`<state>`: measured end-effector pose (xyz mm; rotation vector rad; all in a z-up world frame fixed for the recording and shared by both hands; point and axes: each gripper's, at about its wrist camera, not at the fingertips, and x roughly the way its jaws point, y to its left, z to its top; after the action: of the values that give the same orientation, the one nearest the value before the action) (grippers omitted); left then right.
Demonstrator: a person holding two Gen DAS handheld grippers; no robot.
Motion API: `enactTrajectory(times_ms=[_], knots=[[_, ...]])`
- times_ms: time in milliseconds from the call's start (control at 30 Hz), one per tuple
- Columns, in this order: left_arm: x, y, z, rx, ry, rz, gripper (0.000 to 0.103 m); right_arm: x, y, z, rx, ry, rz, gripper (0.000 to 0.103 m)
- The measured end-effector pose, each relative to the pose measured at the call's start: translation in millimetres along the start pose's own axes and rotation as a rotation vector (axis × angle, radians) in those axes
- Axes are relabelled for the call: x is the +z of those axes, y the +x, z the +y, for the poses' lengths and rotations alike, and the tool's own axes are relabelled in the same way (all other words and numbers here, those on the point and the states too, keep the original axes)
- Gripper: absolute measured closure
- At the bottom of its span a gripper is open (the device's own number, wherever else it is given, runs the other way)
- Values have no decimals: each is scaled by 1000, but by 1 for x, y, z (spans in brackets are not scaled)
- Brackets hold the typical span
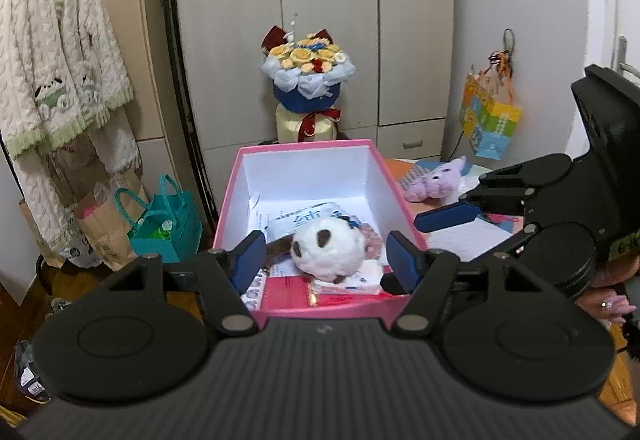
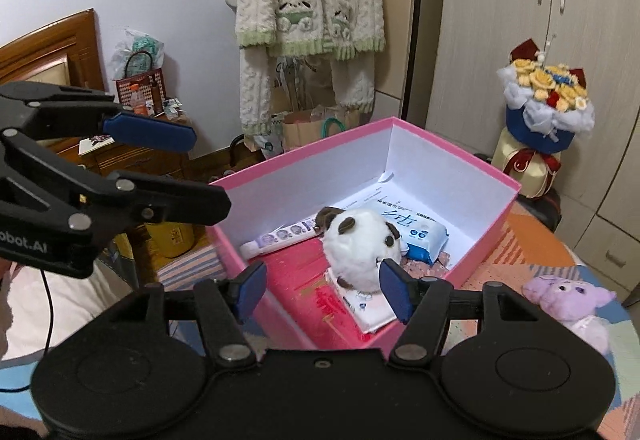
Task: Organize soft objects
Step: 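Lower the panda plush into the box and open the left gripper, then move the left tool toward the white mesh puff while the right approaches the pink pompom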
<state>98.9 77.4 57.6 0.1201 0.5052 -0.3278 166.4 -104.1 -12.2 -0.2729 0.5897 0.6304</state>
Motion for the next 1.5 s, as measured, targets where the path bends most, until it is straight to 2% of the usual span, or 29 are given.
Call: enactTrajectory(times_ms=[267, 400, 600, 900, 1133, 1233, 1367, 1500], knots=[[-11, -38, -30, -36, 70, -32, 30, -20, -44, 9, -21, -17, -43, 27], [-15, -52, -44, -82, 108, -47, 26, -49, -70, 2, -24, 10, -66, 26], [-20, -49, -67, -142, 154, -22, 25, -96, -110, -18, -89, 87, -125, 26], [-25, -12, -105, -260, 129, 25, 25, -149, -134, -45, -213, 124, -175, 20], [-17, 32, -136, -342, 35, 51, 25, -162, -134, -73, -258, 118, -236, 18], [-11, 57, -149, -350, -19, 52, 25, -165, -128, -86, -286, 105, -245, 18], [-5, 95, -160, -355, -87, 77, 25, -166, -115, -109, -287, 119, -224, 18], [-3, 135, -164, -342, -170, 110, 25, -164, -99, -145, -213, 190, -165, 19]])
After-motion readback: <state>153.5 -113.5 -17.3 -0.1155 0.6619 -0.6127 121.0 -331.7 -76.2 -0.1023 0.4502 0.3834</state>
